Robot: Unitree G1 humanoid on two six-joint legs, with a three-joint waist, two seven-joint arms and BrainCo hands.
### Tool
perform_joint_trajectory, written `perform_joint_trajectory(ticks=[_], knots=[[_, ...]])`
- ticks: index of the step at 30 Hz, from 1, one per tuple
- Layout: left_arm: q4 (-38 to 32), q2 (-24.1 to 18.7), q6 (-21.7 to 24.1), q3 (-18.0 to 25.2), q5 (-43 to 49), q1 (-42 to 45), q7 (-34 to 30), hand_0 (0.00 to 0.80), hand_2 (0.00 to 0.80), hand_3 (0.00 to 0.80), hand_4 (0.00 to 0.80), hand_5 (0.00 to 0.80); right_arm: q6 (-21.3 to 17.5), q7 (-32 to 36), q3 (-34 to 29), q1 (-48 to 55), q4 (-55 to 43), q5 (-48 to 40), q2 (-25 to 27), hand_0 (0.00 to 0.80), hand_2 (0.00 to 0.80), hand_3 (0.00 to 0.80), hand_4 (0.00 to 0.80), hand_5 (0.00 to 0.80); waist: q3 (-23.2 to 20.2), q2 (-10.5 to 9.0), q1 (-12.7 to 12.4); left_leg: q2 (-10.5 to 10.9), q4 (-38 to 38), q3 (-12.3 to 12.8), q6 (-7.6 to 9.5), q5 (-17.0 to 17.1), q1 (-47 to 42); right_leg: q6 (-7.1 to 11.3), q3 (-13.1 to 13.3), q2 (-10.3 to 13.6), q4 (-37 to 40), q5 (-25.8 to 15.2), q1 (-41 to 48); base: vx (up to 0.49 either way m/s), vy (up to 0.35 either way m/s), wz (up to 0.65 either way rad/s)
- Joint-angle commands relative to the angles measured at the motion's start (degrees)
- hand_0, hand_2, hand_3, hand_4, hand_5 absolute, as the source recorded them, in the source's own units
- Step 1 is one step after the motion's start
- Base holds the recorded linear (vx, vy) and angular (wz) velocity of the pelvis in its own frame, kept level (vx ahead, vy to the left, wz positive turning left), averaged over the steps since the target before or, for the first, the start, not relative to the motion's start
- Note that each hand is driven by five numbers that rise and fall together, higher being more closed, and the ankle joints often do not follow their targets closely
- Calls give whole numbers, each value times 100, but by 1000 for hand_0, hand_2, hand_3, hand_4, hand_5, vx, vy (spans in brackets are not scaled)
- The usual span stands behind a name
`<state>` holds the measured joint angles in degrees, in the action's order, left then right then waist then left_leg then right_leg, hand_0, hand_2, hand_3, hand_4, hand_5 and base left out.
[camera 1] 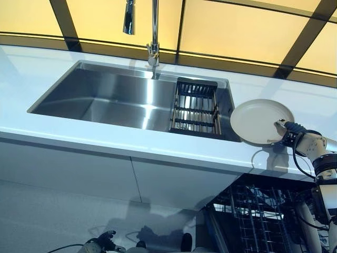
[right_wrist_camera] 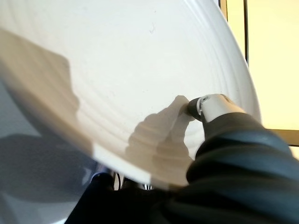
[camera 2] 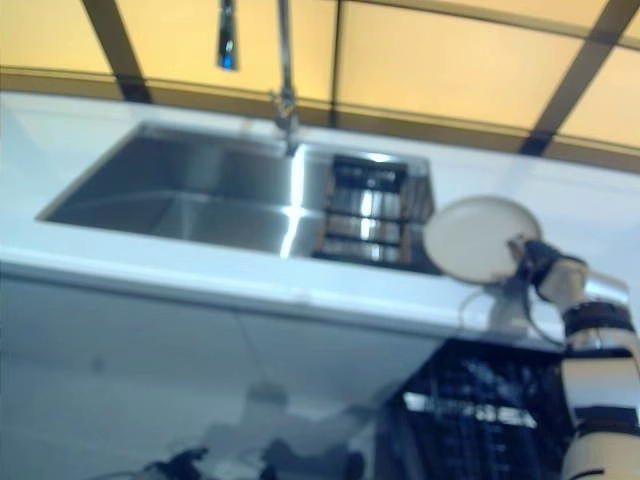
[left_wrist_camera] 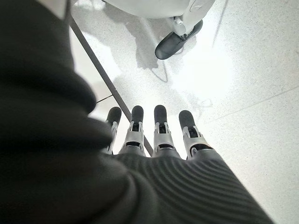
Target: Take plates into dishwasher
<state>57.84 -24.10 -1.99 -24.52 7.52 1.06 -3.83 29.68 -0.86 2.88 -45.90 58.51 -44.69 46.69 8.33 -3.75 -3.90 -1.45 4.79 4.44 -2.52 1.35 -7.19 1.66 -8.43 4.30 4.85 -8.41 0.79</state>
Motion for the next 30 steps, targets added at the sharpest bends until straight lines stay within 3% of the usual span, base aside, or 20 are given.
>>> perform_joint_trajectory(ticks=[1, 20, 30], knots=[[170, 190, 94, -259, -205, -425, 77, 0, 0, 0, 0, 0, 132, 214, 60, -201, 317, 108, 58, 800, 800, 800, 800, 800, 291, 184, -123, 215, -43, 47, 318, -100, 387, 381, -123, 197, -513, 524, 105, -33, -8, -1], [-9, 187, 151, -117, -410, -479, 204, 0, 0, 0, 0, 0, -111, -71, -212, 799, 549, 873, -56, 800, 800, 800, 800, 800, 516, 325, -19, 192, -61, 8, 281, -3, 546, 361, -172, 208, -599, 537, -42, -23, -7, 0], [-103, 135, 130, -15, -437, -433, 232, 0, 0, 0, 0, 0, -119, 320, -359, 1198, 762, 1426, 73, 800, 800, 800, 800, 800, 512, 289, 15, 176, -66, 29, 281, -10, 546, 377, -146, 202, -598, 531, -54, -7, -1, 0]])
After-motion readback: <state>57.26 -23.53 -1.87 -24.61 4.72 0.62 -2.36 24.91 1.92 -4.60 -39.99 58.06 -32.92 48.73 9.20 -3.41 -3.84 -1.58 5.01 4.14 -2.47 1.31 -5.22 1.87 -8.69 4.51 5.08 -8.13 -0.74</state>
